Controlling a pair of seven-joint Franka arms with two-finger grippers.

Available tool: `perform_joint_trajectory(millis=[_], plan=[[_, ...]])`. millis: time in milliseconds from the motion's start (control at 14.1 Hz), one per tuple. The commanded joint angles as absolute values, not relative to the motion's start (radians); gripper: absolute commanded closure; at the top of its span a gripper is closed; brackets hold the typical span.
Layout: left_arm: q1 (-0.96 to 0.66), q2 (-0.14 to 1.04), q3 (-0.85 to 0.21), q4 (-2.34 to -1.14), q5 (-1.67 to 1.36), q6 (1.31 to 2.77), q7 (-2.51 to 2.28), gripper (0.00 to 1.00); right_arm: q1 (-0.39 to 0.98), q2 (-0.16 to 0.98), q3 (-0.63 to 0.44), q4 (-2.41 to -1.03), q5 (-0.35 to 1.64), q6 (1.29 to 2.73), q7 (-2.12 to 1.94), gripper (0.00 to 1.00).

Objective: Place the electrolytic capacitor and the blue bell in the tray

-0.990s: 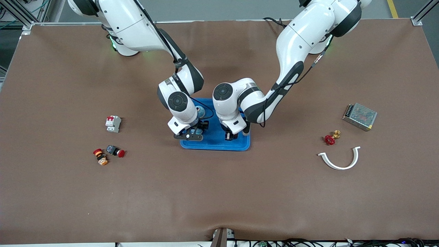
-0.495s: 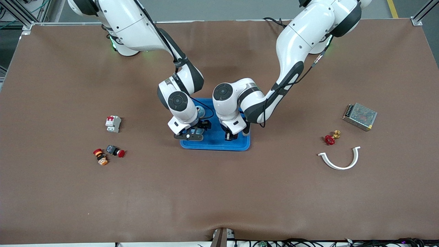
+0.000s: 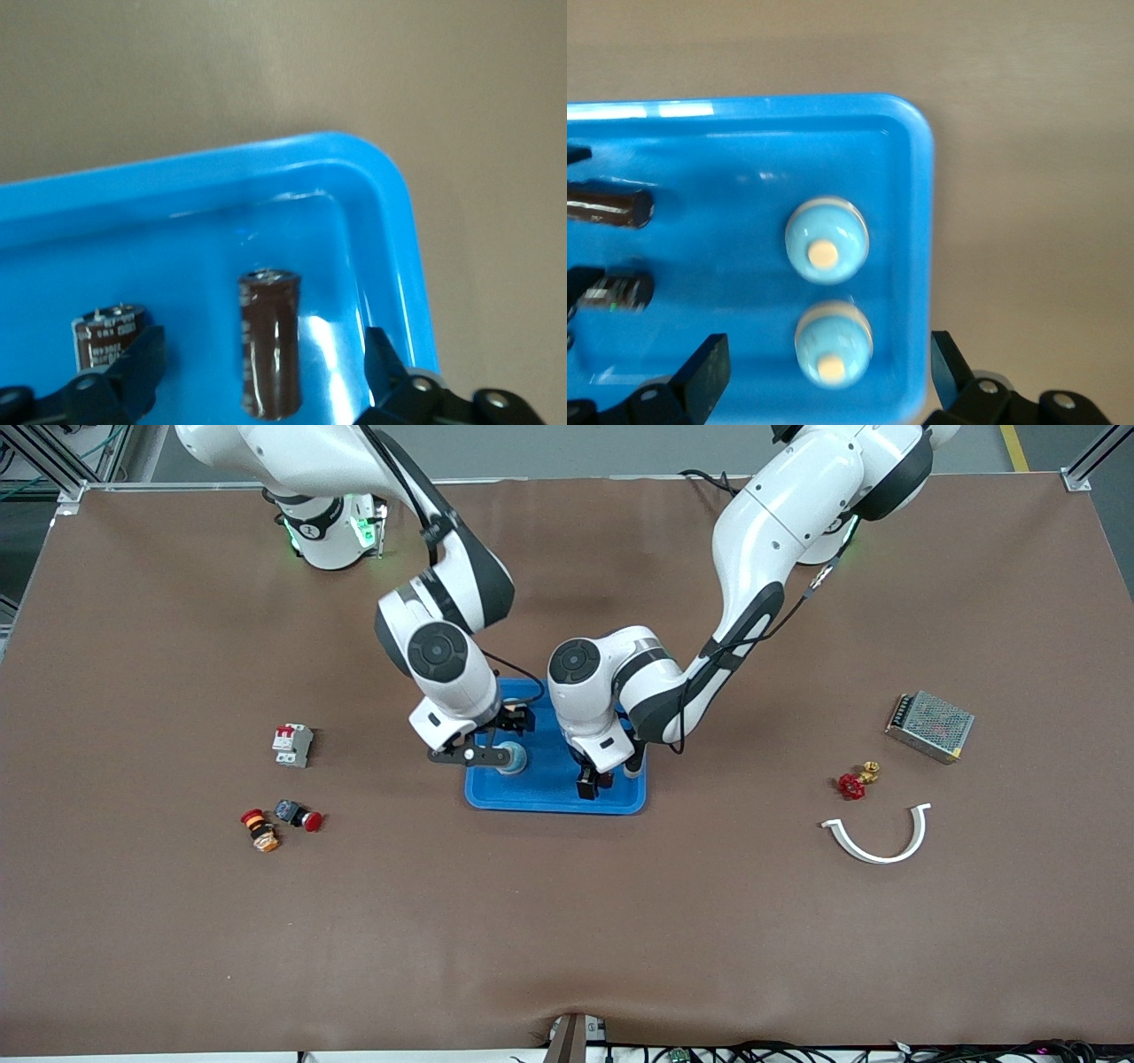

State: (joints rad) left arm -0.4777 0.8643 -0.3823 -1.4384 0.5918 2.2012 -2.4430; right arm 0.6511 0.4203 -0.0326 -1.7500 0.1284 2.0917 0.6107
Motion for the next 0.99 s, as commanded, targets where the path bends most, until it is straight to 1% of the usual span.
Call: perform_joint_trajectory(millis=[0,283,424,495,707,919], plan=[[-0.477,0.822,-0.382,-1.425,0.571,2.116,-2.378,0.0,0.6,0.277,-0.028,-1.779,0.107,1.955,0.546,0.0],[-0.425,0.759,-0.383,-1.425,0.483,2.051,-2.208,0.0,0.476,0.065,-0.026,-1.787,0.107,1.737,0.378,0.0],[-0.393,0.721,-0.382,-1.425,0.46,2.039,-2.137,0.0,0.398,-0.038,-0.028,-1.802,0.104,1.66,0.284,0.0],[-0.373,0.703,-0.383,-1.425,0.442,2.02,-2.088,0.0,0.358,-0.072,-0.028,-1.802,0.101,1.629,0.247,0.0],[-0.313,0.638,-0.38,-1.427,0.396,1.97,-1.955,0.0,0.243,-0.121,-0.028,-1.809,0.089,1.592,0.137,0.0],[-0.255,0.594,-0.379,-1.425,0.353,1.93,-1.84,0.0,0.123,-0.143,-0.028,-1.829,0.089,1.598,0.027,0.0]])
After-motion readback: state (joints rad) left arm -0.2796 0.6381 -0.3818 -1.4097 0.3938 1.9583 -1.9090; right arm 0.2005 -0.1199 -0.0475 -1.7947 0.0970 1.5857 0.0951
